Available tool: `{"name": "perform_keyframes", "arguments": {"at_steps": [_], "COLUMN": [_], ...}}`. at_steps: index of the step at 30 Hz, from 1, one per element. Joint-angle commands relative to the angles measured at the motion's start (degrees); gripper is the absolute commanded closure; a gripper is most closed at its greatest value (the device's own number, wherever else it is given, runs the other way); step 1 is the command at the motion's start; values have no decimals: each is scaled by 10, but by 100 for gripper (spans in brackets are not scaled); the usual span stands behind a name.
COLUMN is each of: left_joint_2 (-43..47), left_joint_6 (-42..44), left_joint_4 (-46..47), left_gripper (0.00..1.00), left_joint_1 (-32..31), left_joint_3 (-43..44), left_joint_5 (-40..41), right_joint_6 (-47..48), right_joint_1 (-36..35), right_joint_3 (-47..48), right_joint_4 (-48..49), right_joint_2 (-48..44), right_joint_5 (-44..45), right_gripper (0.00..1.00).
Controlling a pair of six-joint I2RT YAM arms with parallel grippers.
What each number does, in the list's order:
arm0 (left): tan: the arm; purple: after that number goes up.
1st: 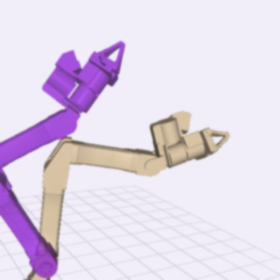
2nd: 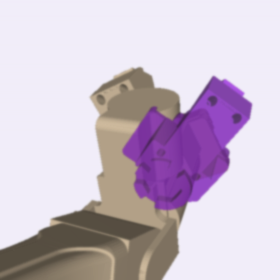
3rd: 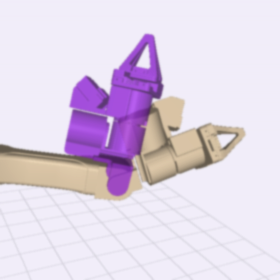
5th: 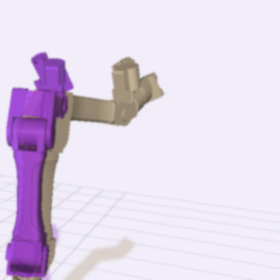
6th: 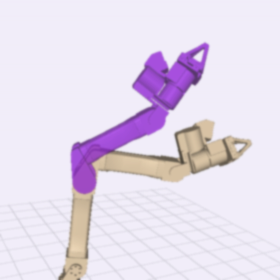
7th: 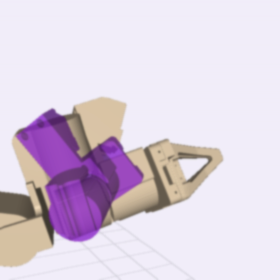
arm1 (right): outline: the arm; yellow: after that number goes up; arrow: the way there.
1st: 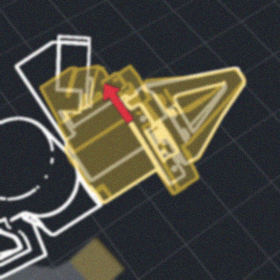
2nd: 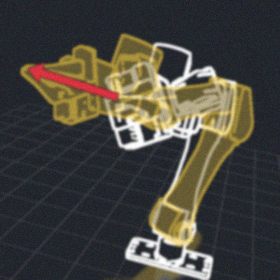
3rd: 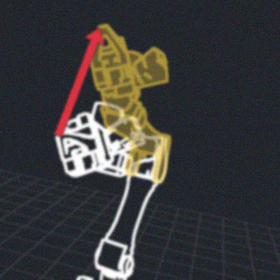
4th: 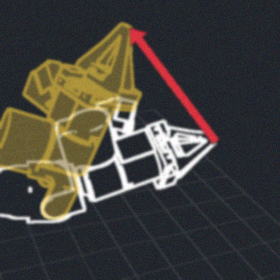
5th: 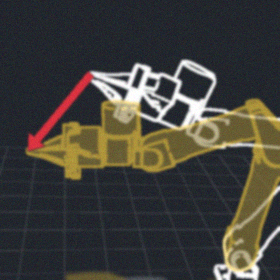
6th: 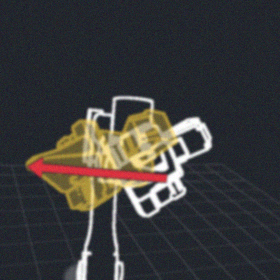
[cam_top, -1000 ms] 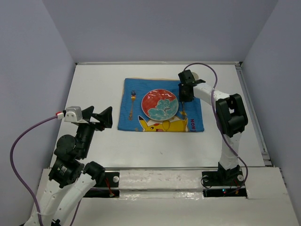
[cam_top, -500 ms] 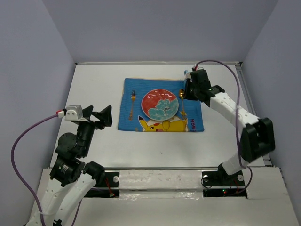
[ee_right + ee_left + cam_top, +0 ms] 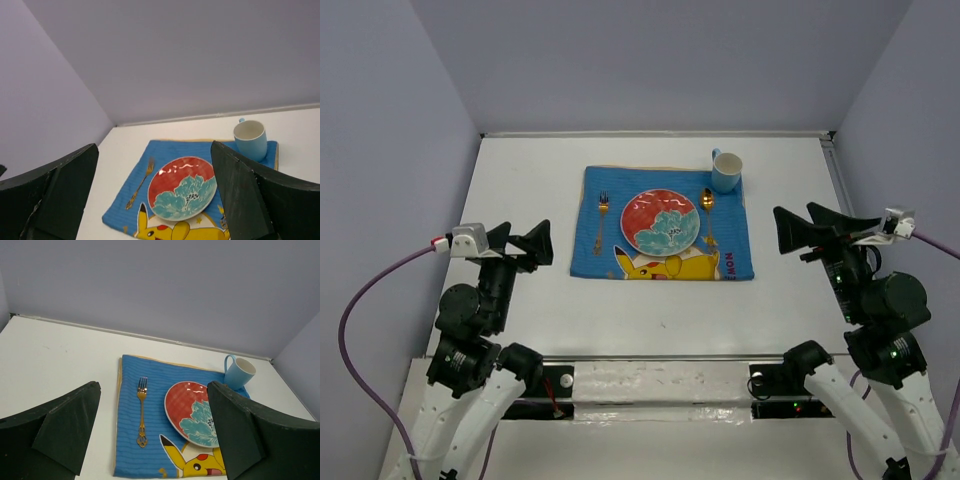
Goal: Set the dinner table for one person
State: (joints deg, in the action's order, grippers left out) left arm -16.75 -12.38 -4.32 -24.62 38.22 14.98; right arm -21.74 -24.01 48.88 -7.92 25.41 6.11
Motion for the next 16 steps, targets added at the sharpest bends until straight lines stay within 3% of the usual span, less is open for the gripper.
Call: {"name": "perform_keyframes", "arguments": {"at_steps": [1,8,16], "left_joint_2": [-16,-29,-42], "left_joint_6": [-10,-13,-17], "left_joint_4": [39,79,74], "left_gripper": [1,1,1], "left_joint_1": [5,5,5], "left_joint_3": [27,73,51], "left_joint_5": [-7,-29,-35], "right_joint_6": [-4,25,25], "right_joint_1": [-1,-1,-1], "right_joint_3": [-42,-24,-19], "right_joint_4": [-3,-12,-25], "right_joint_2": [-36,-119,-115], "right_joint_5": [43,72,61], "right_gripper": [0,0,0]}}
